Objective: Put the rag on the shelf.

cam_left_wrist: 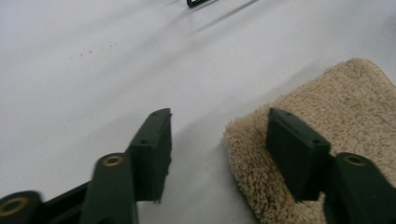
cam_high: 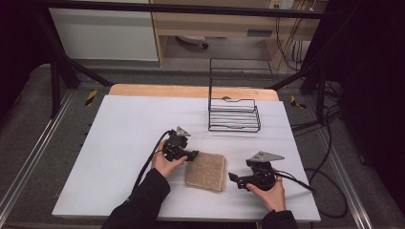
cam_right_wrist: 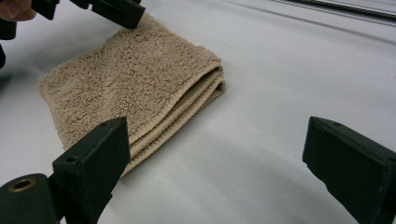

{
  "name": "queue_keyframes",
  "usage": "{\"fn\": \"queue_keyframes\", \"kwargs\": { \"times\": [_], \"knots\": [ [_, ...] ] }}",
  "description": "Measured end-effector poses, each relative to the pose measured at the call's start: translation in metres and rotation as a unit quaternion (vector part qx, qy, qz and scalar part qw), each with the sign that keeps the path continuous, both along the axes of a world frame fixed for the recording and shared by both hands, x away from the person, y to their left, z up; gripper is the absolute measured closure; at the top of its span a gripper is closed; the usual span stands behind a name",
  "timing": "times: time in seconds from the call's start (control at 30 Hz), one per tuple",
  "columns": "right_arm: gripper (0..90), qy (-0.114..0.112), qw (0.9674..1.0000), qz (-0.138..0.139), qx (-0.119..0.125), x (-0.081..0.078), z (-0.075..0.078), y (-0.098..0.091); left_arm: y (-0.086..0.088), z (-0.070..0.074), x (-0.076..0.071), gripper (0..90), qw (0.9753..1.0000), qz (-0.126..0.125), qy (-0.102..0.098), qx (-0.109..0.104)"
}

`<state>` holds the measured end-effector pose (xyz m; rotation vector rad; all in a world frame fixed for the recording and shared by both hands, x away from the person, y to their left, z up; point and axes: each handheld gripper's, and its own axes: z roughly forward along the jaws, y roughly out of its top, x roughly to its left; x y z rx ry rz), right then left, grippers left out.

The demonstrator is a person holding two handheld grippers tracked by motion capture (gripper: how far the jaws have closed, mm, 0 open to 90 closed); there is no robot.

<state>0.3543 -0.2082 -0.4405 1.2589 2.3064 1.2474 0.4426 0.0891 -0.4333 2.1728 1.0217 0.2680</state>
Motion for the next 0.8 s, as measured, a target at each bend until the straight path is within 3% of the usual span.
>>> {"fn": "queue_keyframes", "kwargs": {
  "times": [0.17, 0.3, 0.53, 0.8],
  "knots": [
    [8.0, 0.003, 1.0, -0.001, 0.0, 0.0004, -0.0003, 0.0004, -0.0002, -0.0033, 0.0009, 54.9, 0.9997, -0.012, 0.023, -0.002],
    [7.9, 0.003, 1.0, -0.001, 0.0, 0.0004, -0.0003, 0.0004, -0.0025, -0.0048, 0.0005, 66.0, 0.9994, -0.018, 0.03, -0.008],
    [7.5, 0.004, 1.0, 0.0, -0.001, 0.001, -0.0002, 0.0002, -0.0044, -0.0087, 0.0017, 75.3, 0.9987, -0.023, 0.044, -0.015],
    [6.8, 0.003, 1.0, 0.001, -0.001, 0.0017, 0.0001, -0.0003, -0.0059, -0.0092, 0.0006, 80.5, 0.9986, -0.027, 0.044, -0.012]
  ]
}}
